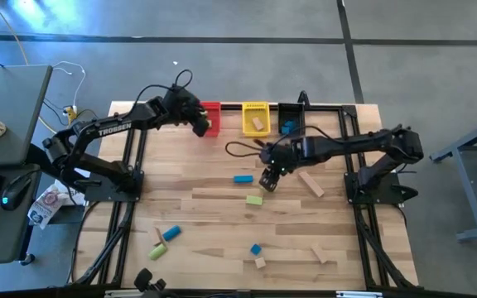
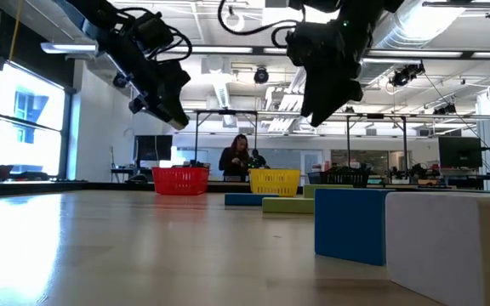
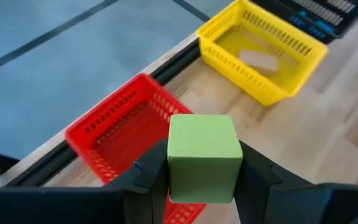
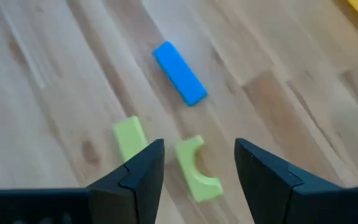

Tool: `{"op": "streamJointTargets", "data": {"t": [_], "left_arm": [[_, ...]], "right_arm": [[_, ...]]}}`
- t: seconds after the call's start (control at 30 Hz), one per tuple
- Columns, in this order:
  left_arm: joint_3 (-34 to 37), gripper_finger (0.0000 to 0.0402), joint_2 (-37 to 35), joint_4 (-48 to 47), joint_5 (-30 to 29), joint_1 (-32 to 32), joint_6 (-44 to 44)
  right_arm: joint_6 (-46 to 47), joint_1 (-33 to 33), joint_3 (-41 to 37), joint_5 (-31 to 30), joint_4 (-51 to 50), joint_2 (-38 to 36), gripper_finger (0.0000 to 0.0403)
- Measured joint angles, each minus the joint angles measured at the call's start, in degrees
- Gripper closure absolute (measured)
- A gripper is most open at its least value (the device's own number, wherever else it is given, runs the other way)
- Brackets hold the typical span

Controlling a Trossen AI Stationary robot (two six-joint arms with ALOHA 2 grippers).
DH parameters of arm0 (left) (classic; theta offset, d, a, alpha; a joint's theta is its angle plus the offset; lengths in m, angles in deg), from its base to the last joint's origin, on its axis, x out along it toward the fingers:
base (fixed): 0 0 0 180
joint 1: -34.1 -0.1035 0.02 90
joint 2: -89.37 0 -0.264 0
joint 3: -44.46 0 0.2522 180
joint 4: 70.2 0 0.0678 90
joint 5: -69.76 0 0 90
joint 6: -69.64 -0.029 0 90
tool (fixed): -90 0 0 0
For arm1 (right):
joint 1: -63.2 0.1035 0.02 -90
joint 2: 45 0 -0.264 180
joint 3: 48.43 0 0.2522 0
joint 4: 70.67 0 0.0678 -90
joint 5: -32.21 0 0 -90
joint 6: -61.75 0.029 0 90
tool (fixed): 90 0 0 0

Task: Sort & place blocks by color
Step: Put the green block into the red bin

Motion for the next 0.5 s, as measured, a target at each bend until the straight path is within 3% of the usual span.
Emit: {"op": "streamJointTargets", "data": {"t": [0.2,0.5], "left_arm": [[1.5,0.0289,0.8,-0.1,0.0,-1.8,0.0],[1.7,0.0289,8.5,1.5,0.0,-3.0,0.0]], "right_arm": [[-0.3,5.0,0.0,-2.4,4.7,0.0,0.0221],[-2.8,12.8,0.0,-2.0,6.7,0.0,0.0221]]}}
